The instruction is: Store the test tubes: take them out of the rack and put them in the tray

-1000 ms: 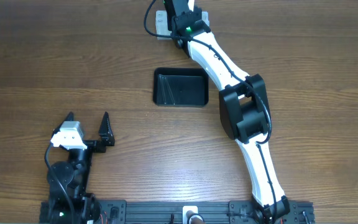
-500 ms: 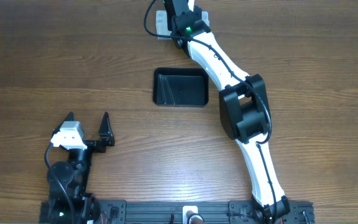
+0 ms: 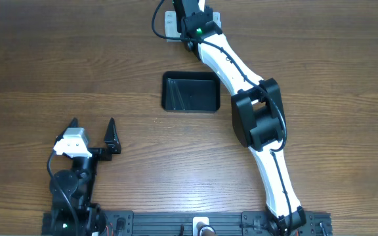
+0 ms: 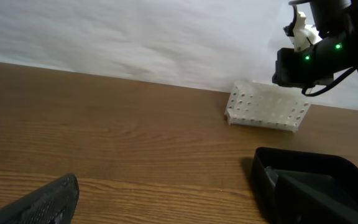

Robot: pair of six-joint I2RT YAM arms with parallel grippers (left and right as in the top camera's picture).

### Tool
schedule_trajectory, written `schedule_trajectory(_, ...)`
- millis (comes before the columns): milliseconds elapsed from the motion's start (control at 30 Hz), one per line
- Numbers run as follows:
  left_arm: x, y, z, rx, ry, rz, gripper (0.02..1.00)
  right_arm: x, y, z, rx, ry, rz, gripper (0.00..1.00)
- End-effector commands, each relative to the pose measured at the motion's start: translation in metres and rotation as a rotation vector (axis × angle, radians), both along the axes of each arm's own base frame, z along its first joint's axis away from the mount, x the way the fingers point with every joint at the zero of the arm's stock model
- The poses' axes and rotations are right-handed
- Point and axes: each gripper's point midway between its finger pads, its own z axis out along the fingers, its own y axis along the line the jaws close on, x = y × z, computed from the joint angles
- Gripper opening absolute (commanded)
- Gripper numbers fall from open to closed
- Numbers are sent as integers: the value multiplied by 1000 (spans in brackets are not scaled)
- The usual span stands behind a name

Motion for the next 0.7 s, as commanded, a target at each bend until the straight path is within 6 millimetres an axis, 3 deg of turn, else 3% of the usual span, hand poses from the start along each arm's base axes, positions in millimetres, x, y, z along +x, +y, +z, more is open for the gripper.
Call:
schedule_trajectory(33, 0, -3, -1, -8, 0, -16, 1000, -2, -4, 83, 26, -127, -14, 126)
schedule_trajectory(367, 0, -3, -1, -8, 0, -16, 998, -38, -5, 209, 44, -313, -18, 121)
schedule_trajectory(467, 0, -3, -1, -8, 0, -16, 998, -55, 0, 235, 58, -331, 4, 123)
schedule_trajectory(600, 0, -3, -1, -8, 0, -16, 1000, -85, 9, 240, 64, -269, 27, 115)
schedule_trajectory(700, 0, -3, -1, -8, 0, -16, 1000, -109, 14, 220, 75, -151, 18, 99)
